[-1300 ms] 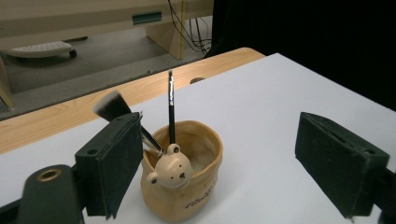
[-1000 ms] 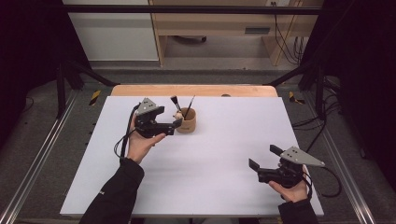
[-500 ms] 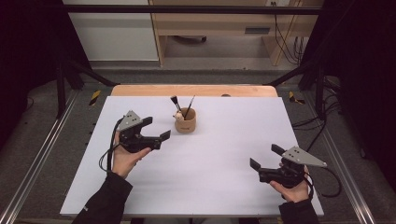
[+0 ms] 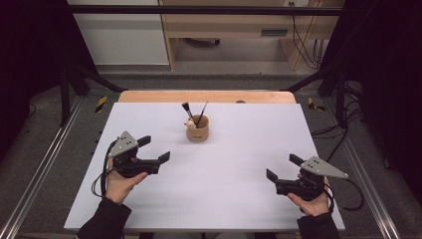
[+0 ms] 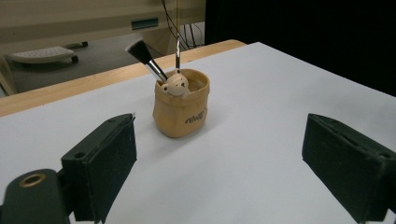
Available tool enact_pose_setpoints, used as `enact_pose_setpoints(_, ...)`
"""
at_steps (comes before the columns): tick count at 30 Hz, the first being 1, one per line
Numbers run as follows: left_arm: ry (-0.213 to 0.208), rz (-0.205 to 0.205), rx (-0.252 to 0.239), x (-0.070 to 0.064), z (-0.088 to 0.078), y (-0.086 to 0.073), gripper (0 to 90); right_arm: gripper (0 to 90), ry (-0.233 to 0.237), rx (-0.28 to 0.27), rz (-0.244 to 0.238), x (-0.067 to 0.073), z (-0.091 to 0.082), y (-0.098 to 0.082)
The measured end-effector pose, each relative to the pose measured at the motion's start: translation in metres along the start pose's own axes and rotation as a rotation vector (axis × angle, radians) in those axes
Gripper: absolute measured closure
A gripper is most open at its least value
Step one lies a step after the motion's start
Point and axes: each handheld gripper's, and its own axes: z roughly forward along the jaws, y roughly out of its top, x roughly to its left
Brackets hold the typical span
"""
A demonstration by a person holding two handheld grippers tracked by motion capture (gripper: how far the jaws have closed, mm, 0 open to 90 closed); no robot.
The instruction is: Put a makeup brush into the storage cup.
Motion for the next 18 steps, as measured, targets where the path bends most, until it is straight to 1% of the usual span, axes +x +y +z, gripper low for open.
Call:
enact_pose_setpoints(4, 0.015, 0.005, 0.006, 0.000, -0.010, -0.008, 8.8, 4.2, 0.000, -0.001, -0.005, 0.001, 0.000, 0.000)
enact_pose_setpoints(9, 0.030, -0.005, -0.006, 0.002, -0.022, -0.014, 8.7, 4.2, 0.002, 0.000, -0.010, 0.001, 0.000, 0.000)
enact_pose_setpoints(10, 0.038, 0.002, -0.004, 0.002, -0.025, -0.015, 8.7, 4.1, 0.000, 0.003, -0.006, 0.002, 0.001, 0.000)
enact_pose_setpoints(12, 0.045, 0.000, -0.004, 0.003, -0.029, -0.017, 8.7, 4.2, -0.001, 0.002, -0.007, 0.002, 0.001, 0.000)
enact_pose_setpoints(18, 0.063, -0.025, -0.016, 0.007, -0.040, -0.024, 8.7, 4.1, -0.004, 0.008, -0.003, 0.001, 0.001, -0.001)
